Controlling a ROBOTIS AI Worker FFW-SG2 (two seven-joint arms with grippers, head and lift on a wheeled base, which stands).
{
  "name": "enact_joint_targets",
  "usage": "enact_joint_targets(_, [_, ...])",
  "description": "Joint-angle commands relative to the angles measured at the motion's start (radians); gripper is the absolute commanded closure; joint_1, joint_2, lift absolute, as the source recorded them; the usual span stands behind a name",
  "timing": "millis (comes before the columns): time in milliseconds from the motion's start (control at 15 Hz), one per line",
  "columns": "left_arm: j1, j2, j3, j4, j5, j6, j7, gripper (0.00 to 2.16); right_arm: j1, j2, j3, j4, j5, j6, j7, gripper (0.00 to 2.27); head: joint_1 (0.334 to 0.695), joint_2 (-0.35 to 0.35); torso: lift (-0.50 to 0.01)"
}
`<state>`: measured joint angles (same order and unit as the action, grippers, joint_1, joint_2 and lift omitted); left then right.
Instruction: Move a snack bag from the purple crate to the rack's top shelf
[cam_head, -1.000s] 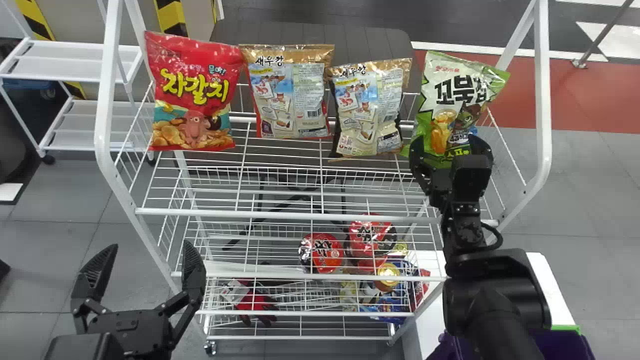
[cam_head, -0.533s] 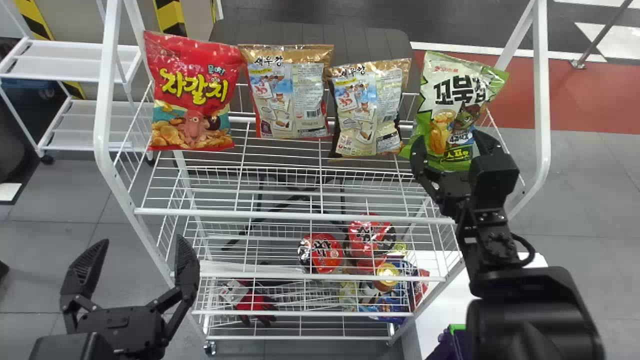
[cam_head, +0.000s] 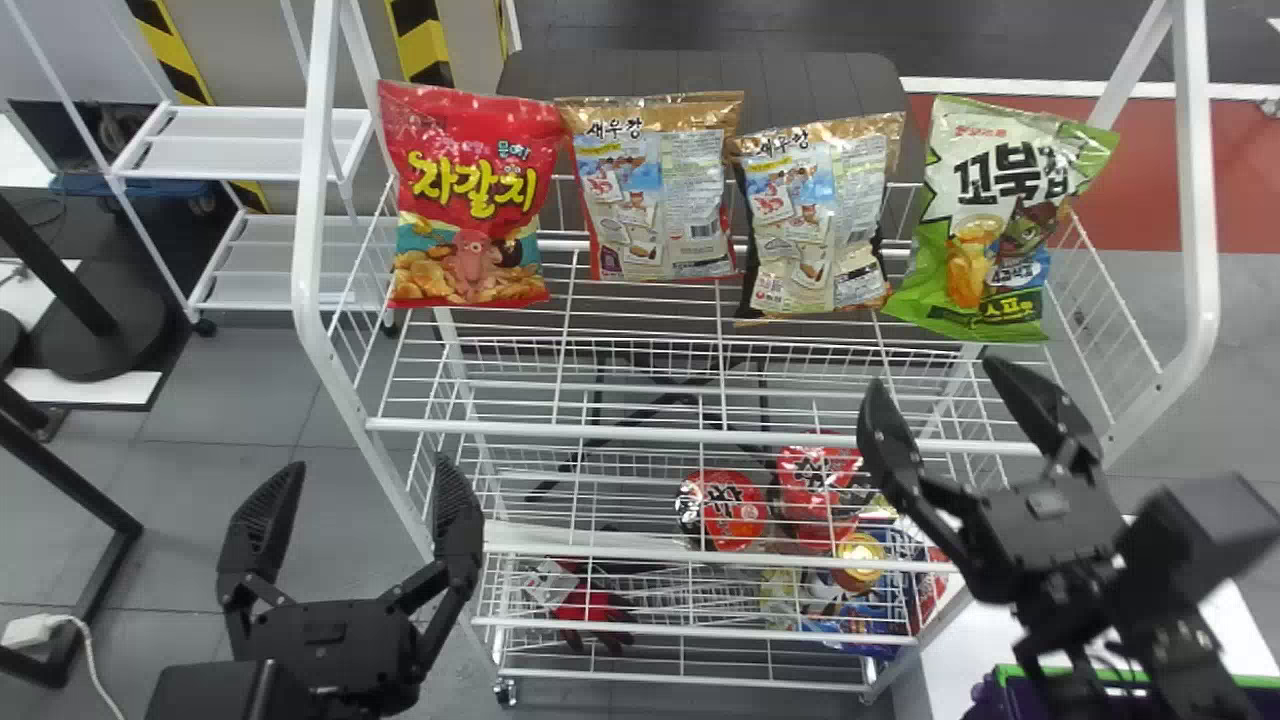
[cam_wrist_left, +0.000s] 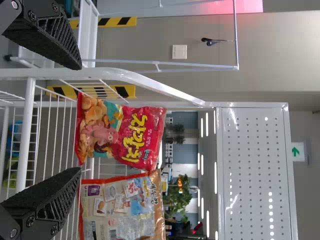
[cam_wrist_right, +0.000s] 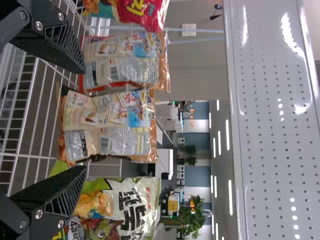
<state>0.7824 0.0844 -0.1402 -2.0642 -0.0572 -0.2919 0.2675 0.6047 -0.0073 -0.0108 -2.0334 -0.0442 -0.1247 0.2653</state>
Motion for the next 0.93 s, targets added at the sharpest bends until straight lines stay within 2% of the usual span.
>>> enact_joint_targets(0, [0.018,0.000,-0.010,-0.016,0.000,0.000,0.003,0.09,0.089,-0.016,0.008,-0.008,-0.042,-0.097,-0.006,0.17,0.695,0.047,0.000])
enact_joint_targets(133, [0.034,0.000,-0.016,-0.022,0.000,0.000,0.010,0.09,0.144,-0.026,-0.003,-0.033,-0.052,-0.100,-0.026,0.17,0.695,0.047,0.000])
enact_joint_targets(467, [0.057,0.000,-0.058,-0.022,-0.024,0.000,0.015,0.09,0.228,-0.068,-0.017,-0.070,-0.080,-0.103,-0.083,0.17,0.695,-0.007,0.000])
enact_joint_targets(600, [0.058,0.000,-0.071,-0.027,-0.041,0.003,0.013,0.09,0.233,-0.072,-0.012,-0.070,-0.078,-0.106,-0.087,0.17,0.695,-0.043,0.000])
enact_joint_targets(867, [0.064,0.000,-0.075,-0.037,-0.050,0.009,0.009,0.09,0.234,-0.074,-0.012,-0.070,-0.078,-0.103,-0.086,0.17,0.695,-0.062,0.000])
